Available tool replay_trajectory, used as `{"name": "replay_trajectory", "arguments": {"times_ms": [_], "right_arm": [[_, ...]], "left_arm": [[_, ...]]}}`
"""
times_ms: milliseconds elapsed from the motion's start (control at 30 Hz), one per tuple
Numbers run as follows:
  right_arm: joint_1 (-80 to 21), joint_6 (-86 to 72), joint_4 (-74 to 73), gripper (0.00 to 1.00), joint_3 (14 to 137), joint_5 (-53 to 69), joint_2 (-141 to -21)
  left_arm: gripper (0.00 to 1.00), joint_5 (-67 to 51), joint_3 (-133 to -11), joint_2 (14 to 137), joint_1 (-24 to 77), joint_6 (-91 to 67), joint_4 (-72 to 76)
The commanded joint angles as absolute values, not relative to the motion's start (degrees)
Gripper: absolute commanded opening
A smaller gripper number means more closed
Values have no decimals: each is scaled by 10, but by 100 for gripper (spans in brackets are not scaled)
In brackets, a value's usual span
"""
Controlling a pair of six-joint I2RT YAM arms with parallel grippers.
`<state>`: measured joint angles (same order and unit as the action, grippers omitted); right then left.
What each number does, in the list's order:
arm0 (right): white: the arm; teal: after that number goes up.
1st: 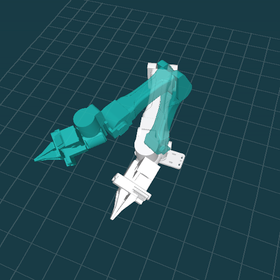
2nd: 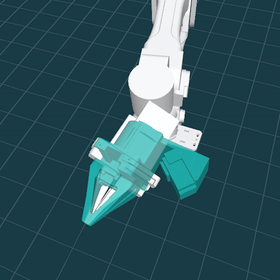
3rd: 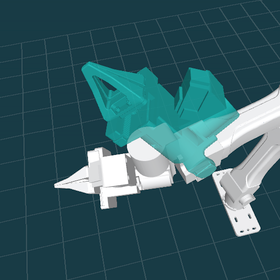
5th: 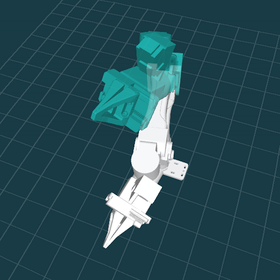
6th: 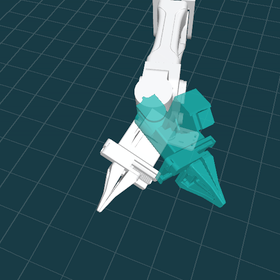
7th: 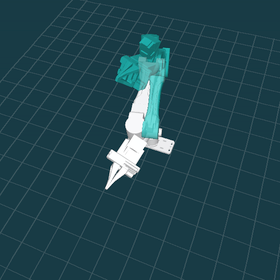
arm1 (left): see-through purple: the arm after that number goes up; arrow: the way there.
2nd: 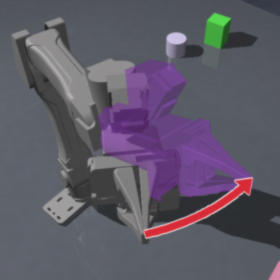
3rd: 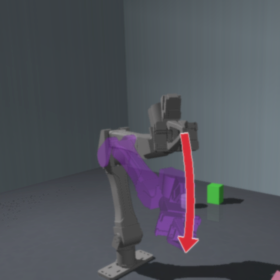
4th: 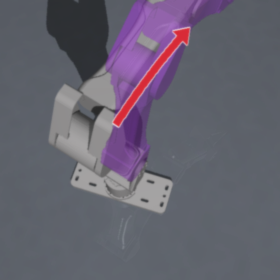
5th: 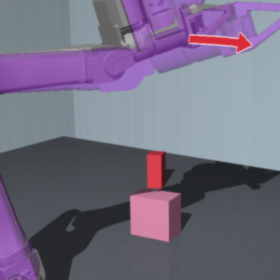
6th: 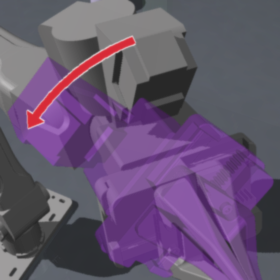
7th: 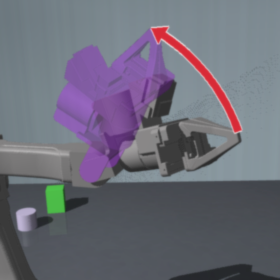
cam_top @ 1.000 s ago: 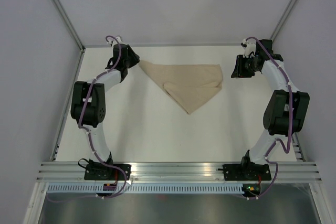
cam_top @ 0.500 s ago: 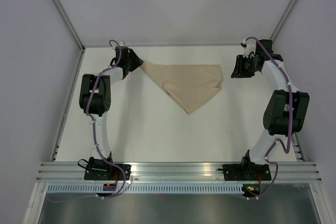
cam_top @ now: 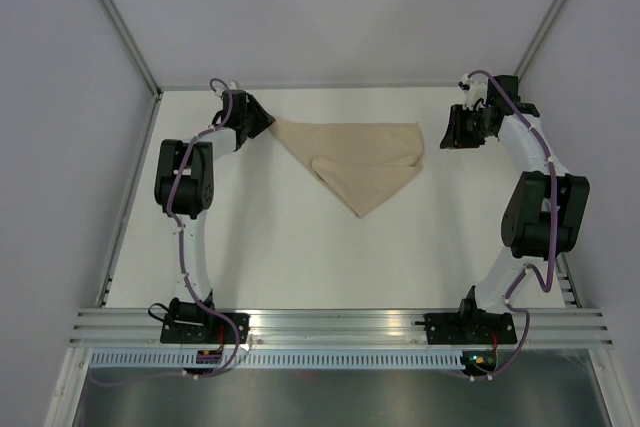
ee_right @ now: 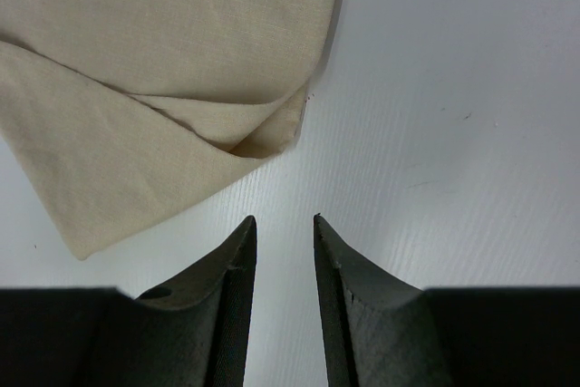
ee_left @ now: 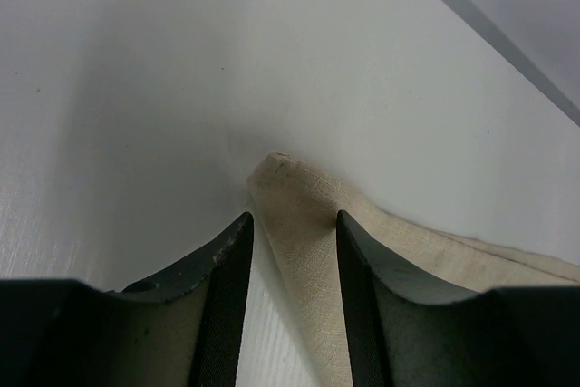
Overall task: Fold the napkin, place the utensils inside, and roll it up
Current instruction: Fold the napkin at the center of the board.
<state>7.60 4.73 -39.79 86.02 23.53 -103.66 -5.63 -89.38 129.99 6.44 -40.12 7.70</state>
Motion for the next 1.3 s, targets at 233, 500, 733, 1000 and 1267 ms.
{"name": "replay_trajectory", "arguments": {"times_ms": [233, 500, 733, 1000, 1267], "right_arm": [[73, 49, -386, 37, 866, 238, -1034], [73, 49, -387, 37, 864, 237, -1034], [73, 49, -387, 37, 863, 238, -1032], [73, 51, -387, 37, 862, 239, -1032], [73, 49, -388, 37, 864, 243, -1029]], "left_arm": [[37, -55, -924, 1317, 62, -424, 79], [17, -76, -911, 1306, 62, -421, 111], [2, -123, -872, 1281, 62, -410, 177], [2, -274, -801, 1236, 68, -405, 335], [2, -433, -779, 1215, 107, -386, 432]]}}
